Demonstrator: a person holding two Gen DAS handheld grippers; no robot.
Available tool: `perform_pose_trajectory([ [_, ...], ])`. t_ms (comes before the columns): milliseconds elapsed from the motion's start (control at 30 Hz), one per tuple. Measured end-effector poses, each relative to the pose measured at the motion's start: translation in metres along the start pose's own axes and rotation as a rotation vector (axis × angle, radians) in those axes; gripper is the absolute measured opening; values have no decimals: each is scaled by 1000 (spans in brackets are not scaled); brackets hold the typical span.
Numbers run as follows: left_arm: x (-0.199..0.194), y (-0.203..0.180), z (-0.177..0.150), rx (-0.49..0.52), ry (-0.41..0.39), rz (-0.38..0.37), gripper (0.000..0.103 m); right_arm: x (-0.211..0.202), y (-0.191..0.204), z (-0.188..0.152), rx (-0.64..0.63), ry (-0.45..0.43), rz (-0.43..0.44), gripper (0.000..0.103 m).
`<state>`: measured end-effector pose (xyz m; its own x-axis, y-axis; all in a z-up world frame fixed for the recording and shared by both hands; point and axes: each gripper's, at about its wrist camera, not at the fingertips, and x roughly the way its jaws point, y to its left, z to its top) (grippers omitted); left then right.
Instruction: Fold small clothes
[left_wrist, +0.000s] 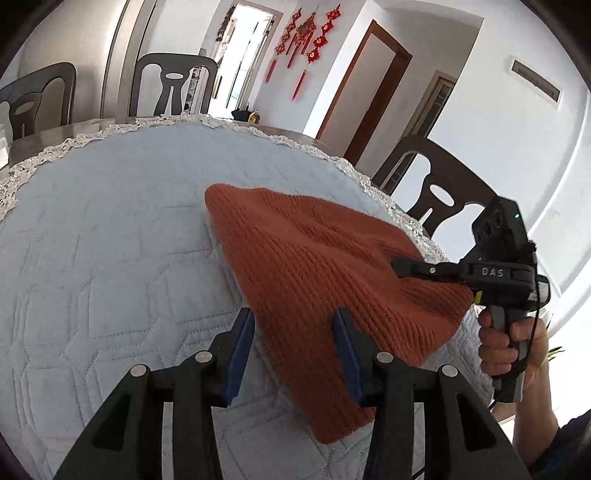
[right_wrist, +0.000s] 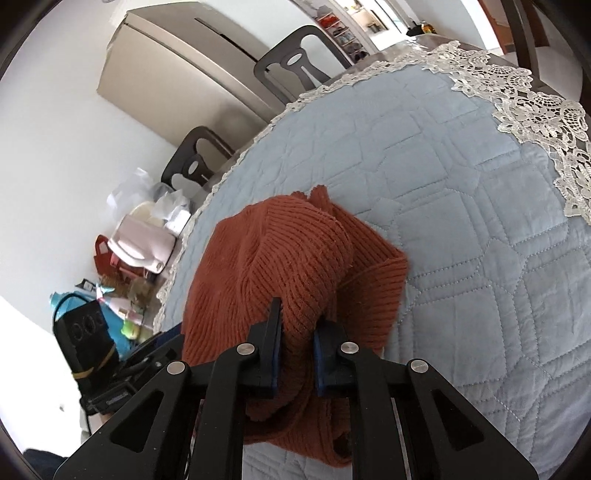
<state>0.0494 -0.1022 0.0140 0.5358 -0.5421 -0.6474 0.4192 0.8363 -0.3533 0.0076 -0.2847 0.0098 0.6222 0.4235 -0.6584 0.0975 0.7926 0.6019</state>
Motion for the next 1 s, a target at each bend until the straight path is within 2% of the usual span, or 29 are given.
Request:
perform_pose_trajectory([
  [200, -5, 0, 0, -6, 13, 7, 48, -32, 17, 1, -57, -90, -43, 16],
  [300, -16, -1, 13, 2, -37, 25, 48, -40, 38, 0, -134, -123, -29, 16],
  [433, -18, -9, 28, 15, -72, 17, 48, -23, 51, -11, -218, -71, -26, 16],
  [500, -12, -15, 27, 38, -58, 12, 48, -7, 48, -22, -241, -11, -82, 15],
  [567, -5, -21, 20, 57, -28, -5, 48, 2, 42, -34, -268, 31, -139, 10],
  [633, 0, -23, 10, 78, 1, -4, 48, -3, 40, -41, -284, 14, -134, 9],
  [733, 0, -25, -3, 127, 9, 38, 48, -6, 37, -45, -288, 15, -140, 8],
  [833, -1, -20, -9, 116, 30, 41, 51, -4, 43, -47, -320, 13, -169, 8],
  [1000, 2, -7, -13, 28, 72, 0, 55, -5, 44, -46, -312, 16, -164, 8],
])
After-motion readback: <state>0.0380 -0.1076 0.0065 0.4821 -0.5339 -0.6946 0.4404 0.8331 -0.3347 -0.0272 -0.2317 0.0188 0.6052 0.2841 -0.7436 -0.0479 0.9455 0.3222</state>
